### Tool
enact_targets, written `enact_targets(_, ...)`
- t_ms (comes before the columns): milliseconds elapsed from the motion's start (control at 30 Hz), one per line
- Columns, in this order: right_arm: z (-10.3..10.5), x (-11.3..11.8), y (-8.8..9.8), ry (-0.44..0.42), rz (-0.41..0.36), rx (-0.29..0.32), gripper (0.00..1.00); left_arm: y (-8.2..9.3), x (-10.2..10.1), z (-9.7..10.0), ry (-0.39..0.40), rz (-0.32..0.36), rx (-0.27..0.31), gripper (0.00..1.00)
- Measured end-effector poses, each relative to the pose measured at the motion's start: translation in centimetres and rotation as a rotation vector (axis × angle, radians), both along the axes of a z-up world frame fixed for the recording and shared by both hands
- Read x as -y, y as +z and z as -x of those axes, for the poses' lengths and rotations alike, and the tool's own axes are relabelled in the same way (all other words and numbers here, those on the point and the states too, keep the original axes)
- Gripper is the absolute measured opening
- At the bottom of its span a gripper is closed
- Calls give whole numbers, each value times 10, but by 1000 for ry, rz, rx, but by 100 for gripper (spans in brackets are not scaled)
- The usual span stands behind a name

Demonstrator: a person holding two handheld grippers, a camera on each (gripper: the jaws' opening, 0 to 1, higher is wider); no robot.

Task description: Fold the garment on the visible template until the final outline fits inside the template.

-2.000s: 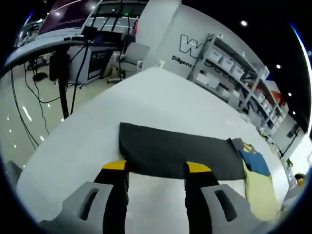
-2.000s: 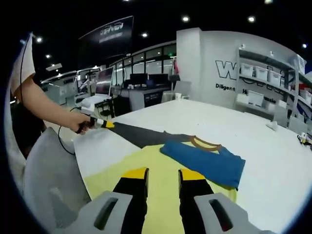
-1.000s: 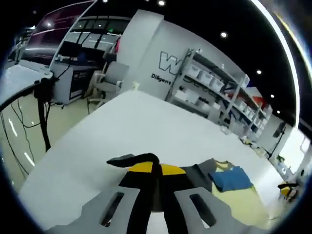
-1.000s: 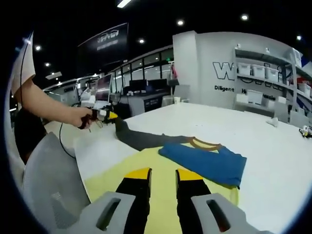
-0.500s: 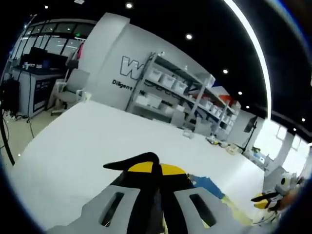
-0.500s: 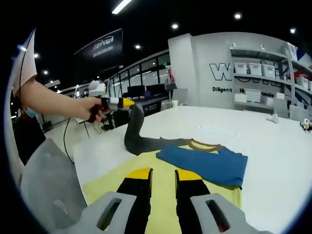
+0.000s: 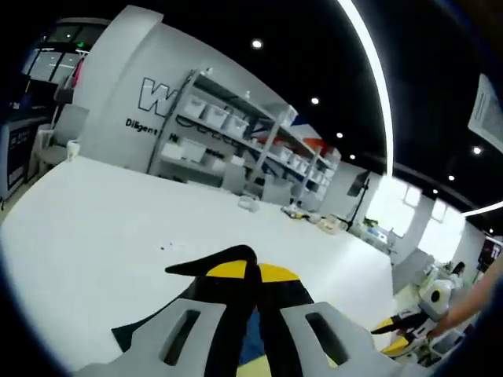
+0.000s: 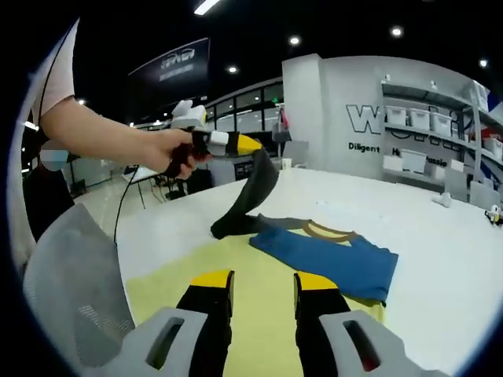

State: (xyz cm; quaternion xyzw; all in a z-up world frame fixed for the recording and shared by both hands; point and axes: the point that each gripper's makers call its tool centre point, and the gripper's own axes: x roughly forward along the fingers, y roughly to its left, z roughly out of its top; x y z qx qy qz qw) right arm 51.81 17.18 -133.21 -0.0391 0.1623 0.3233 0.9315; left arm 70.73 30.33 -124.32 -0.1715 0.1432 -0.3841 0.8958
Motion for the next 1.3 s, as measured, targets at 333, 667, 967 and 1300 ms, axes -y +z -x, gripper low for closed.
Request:
enact_targets(333, 3, 2, 0, 22, 14, 10, 42, -20, 52, 7, -94, 54, -48, 1)
enact_targets(667, 5, 19, -4, 29, 32, -19, 43, -56, 103, 22, -124, 66, -95, 1)
enact_targets(967, 2, 36, -6, 27, 52, -44, 45, -95, 125, 19, -117, 41, -123, 1)
enact_targets(1300, -9, 38, -8, 25, 60, -57, 45, -105, 142, 31, -191, 52, -142, 0)
